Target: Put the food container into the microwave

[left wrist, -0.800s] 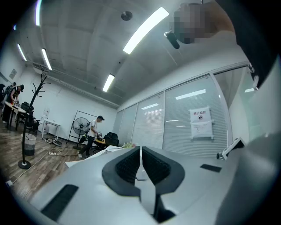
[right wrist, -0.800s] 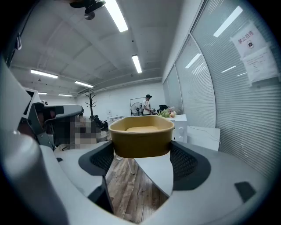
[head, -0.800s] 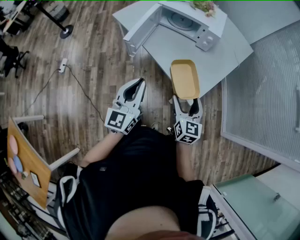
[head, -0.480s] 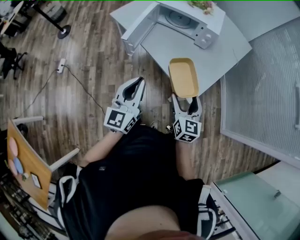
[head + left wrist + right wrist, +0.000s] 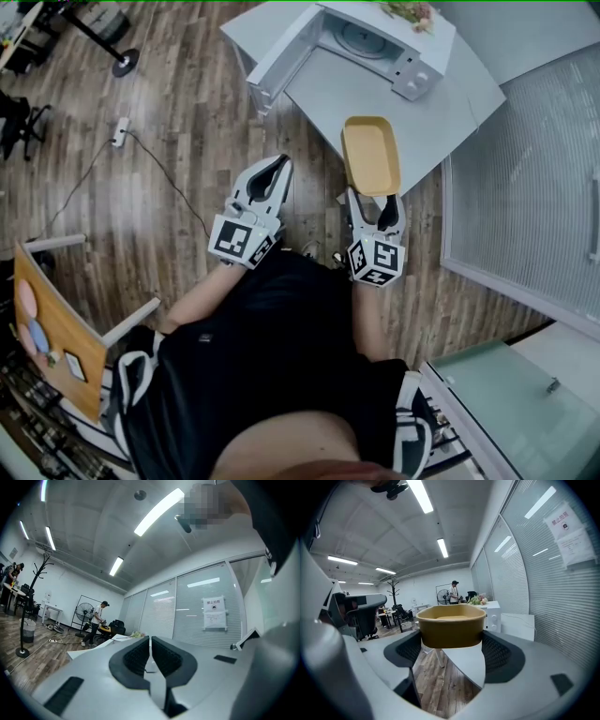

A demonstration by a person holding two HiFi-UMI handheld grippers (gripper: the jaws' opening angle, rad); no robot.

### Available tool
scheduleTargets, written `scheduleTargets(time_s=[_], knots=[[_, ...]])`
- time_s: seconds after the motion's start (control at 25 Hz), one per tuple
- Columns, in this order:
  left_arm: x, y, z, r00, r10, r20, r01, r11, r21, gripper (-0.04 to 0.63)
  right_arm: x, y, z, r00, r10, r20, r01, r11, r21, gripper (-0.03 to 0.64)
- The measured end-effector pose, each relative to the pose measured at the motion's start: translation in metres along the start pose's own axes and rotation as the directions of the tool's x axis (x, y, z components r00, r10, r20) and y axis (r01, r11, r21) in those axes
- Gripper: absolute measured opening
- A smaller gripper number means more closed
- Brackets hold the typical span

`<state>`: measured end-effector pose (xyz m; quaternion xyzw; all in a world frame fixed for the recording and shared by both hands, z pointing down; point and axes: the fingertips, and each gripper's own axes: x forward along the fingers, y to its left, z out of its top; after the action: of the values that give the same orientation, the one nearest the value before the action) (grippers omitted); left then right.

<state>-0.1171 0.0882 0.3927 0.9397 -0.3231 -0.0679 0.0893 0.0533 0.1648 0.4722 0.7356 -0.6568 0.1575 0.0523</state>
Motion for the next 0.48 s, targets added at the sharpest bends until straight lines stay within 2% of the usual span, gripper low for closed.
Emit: scheduleTargets(time_s=[0.48], knots=[[0.037, 0.059, -0.001, 0.994, -0.108, -0.014, 0.107, 0.994, -0.024, 0.034, 0.067, 0.022, 0.001, 0.998, -0.067, -0.011, 0.067, 0.997, 0.025, 0.419]])
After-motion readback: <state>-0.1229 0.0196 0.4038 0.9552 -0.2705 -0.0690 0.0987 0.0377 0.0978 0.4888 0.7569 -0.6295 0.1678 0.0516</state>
